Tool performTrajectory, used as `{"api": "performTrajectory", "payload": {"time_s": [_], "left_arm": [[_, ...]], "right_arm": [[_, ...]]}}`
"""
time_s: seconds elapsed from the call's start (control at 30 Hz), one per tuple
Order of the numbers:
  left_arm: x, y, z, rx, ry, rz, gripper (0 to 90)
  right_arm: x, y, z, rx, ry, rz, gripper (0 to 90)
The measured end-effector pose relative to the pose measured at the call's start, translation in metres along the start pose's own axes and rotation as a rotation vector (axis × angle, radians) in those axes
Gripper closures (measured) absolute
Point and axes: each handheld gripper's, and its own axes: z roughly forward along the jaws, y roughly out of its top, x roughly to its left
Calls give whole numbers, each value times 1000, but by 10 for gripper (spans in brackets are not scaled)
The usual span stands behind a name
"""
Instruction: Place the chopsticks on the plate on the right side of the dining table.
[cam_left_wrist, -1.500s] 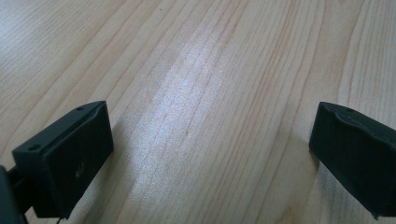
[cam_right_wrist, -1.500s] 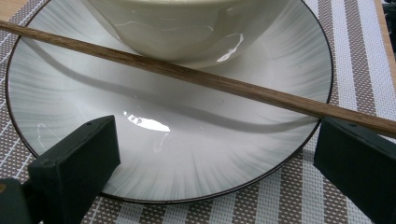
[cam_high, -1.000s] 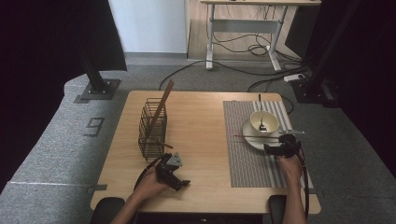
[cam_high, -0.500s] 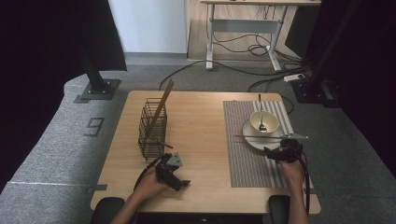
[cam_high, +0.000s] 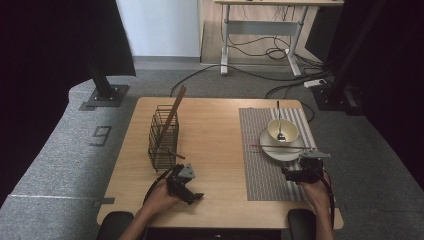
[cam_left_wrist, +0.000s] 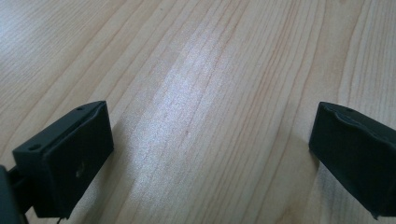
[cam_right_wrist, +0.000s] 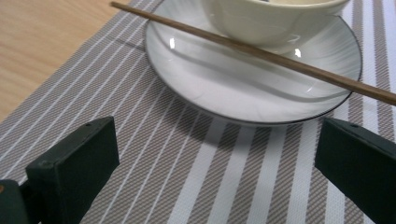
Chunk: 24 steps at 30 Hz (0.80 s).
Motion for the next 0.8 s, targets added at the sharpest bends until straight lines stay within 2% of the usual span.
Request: {"api": "performTrajectory", "payload": {"time_s": [0.1,0.23,0.53,0.8], "left_arm": [[0,0,0,0,0,0,0],[0,0,0,-1,1,-3,0],[0,0,0,-1,3,-1,0],[0,0,0,-3,3,-4,0]], "right_arm": [[3,-1,-6,1,21,0,0],[12,-2,-15,13,73,11,0],[31,3,-40,8,124,-18,0],[53,12,-55,26,181,-92,0]]}}
